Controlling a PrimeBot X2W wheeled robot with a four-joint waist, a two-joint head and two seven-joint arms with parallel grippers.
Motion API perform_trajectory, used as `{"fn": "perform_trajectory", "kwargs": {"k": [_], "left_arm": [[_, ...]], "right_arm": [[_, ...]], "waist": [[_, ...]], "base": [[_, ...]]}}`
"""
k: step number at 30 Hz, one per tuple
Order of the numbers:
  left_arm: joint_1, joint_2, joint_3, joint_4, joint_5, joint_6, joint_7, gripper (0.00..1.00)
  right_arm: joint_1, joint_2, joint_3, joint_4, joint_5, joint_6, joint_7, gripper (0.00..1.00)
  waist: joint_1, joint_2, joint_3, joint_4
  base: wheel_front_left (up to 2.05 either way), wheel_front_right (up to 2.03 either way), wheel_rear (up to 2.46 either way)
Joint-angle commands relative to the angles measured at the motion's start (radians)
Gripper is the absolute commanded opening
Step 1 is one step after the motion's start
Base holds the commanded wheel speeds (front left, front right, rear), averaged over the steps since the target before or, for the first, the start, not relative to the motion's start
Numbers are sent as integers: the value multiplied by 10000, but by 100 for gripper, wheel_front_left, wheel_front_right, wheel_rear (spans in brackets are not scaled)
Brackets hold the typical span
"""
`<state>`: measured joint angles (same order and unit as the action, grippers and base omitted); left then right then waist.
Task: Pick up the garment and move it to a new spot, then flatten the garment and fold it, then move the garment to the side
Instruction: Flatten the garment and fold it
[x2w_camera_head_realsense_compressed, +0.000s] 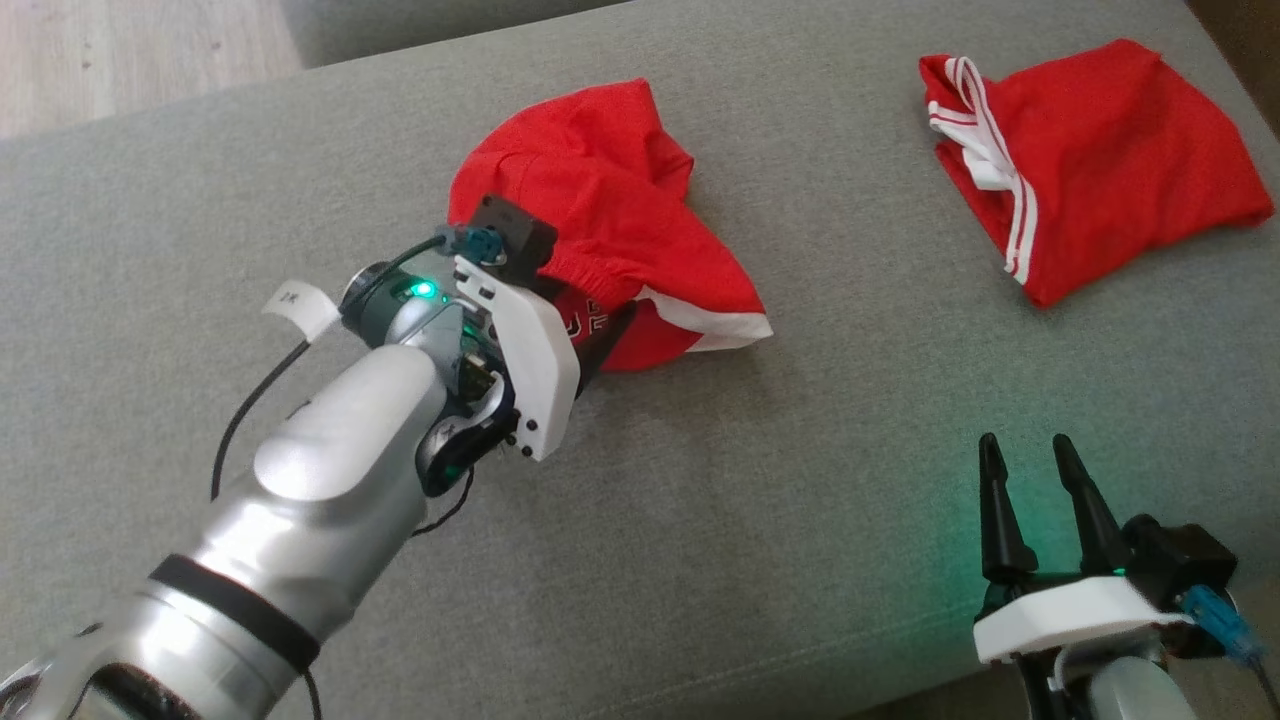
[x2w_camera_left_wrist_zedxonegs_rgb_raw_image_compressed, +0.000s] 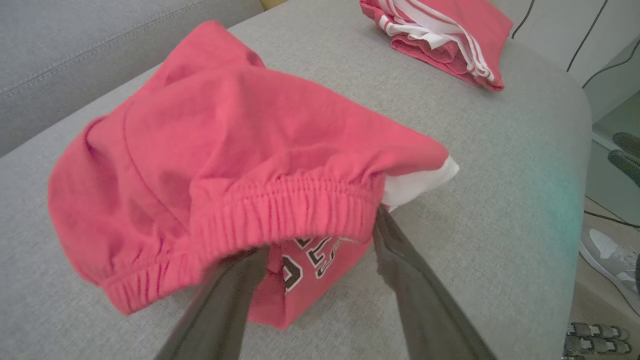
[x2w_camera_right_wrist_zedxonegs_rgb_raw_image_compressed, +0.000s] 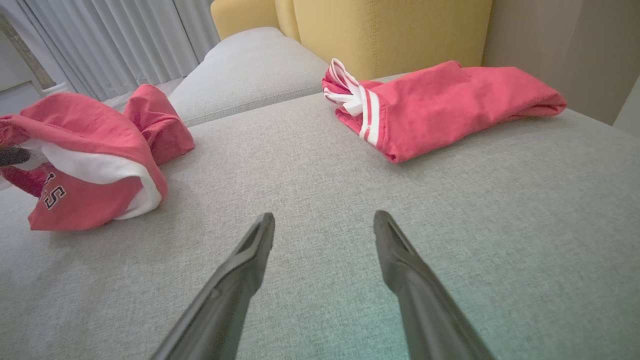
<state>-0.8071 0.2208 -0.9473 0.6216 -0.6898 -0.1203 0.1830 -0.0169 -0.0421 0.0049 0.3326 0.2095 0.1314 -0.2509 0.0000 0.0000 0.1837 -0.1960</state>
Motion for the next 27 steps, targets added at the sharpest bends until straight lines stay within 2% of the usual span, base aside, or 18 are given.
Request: {"fn": "perform_trajectory", "kwargs": {"k": [1, 12, 16, 19, 23, 25, 27], "left_arm": [[-471, 312, 268, -316, -126, -36, -131, 100], [-361, 674, 359, -1261, -666, -52, -58, 100], [-294, 727, 334, -1372, -687, 61, 26, 79], [-361, 745, 347, -1351, -668, 145, 40, 56], [-539, 688, 297, -1183, -586, 191, 55, 42], [-618, 635, 287, -1030, -577, 200, 43, 0], [-740, 564, 314, -901, -597, 198, 14, 0]], "right_arm": [[-350, -81, 247, -236, -42, -7, -109, 100], [-197, -81, 175, -233, -20, -7, -109, 100], [-276, -81, 271, -257, 41, -7, -109, 100], [-353, -81, 334, -263, 121, -7, -109, 100], [-409, -81, 391, -214, 225, -7, -109, 100], [-433, -81, 434, -185, 284, -7, -109, 100], [-444, -81, 462, -160, 339, -7, -109, 100]], "waist": [[0, 0, -39, -56], [0, 0, -120, -174], [0, 0, 2, -299], [0, 0, 139, -453], [0, 0, 303, -688], [0, 0, 343, -814], [0, 0, 356, -913]], "base": [[0, 0, 0], [0, 0, 0], [0, 0, 0], [0, 0, 0], [0, 0, 0], [0, 0, 0], [0, 0, 0]]}}
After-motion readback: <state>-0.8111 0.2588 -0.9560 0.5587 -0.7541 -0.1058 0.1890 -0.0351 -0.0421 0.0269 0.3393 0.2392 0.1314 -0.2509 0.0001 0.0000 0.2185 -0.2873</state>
